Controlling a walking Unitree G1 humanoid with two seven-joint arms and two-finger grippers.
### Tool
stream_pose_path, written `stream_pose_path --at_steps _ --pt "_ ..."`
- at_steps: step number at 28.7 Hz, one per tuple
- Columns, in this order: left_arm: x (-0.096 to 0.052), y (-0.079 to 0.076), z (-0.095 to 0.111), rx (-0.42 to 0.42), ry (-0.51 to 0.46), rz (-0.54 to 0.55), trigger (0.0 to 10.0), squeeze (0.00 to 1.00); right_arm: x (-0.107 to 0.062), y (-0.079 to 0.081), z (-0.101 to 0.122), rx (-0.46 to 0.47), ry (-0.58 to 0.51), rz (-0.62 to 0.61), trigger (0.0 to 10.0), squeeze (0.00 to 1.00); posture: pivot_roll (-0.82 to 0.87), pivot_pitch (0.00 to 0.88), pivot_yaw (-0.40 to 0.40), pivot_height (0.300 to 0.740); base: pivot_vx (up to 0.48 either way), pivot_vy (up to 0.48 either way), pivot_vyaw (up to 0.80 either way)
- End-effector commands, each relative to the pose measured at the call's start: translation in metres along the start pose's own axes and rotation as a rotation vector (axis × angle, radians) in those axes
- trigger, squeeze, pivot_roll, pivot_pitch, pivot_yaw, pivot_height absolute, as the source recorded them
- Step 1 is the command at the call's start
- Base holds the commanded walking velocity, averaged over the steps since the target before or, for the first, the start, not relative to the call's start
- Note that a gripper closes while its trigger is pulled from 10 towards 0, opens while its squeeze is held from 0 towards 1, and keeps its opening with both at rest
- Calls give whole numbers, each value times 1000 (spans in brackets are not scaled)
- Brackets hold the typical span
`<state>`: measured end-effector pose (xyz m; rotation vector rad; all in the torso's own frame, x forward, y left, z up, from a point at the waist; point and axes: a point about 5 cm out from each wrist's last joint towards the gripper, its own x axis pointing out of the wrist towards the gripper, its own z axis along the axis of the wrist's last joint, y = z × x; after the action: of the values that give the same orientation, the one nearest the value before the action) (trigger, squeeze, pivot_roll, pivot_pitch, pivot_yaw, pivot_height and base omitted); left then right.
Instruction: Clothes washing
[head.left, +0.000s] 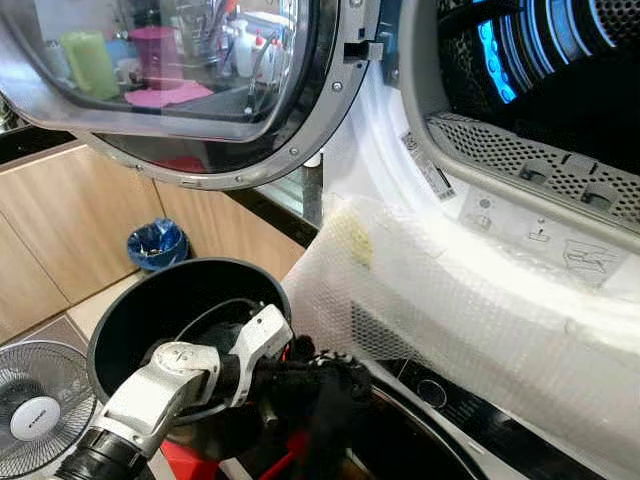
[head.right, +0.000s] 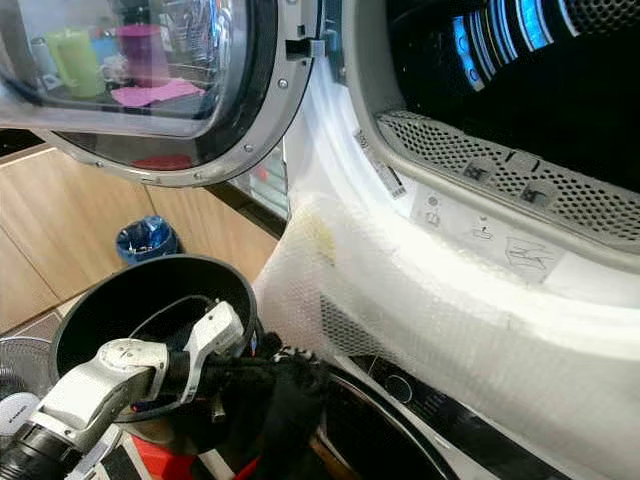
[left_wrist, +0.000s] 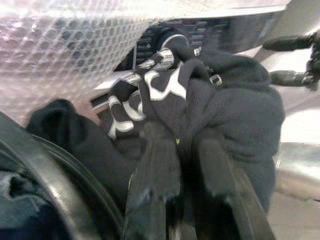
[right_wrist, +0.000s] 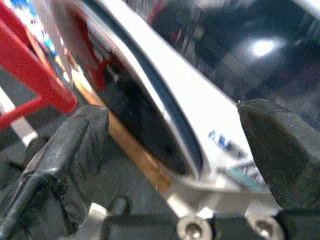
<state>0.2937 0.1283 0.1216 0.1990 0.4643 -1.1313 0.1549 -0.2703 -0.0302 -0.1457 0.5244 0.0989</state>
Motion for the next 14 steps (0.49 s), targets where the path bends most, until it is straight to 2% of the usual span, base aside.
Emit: stream_pose_path --at_steps 1,3,7,14 --pt "-3 2 0 46 47 32 0 0 -4 -3 -1 5 12 -2 10000 0 156 116 -16 740 0 0 0" --pt "-6 5 -6 51 94 67 0 0 -3 -5 2 5 4 -10 10000 0 159 116 -15 740 0 0 0" --pt "-16 17 -22 35 216 204 0 0 -2 -3 8 7 -1 2 10000 0 165 114 -16 740 0 0 0" --pt "-33 28 -31 29 310 331 0 0 2 2 18 5 -21 27 10000 0 173 112 -20 740 0 0 0"
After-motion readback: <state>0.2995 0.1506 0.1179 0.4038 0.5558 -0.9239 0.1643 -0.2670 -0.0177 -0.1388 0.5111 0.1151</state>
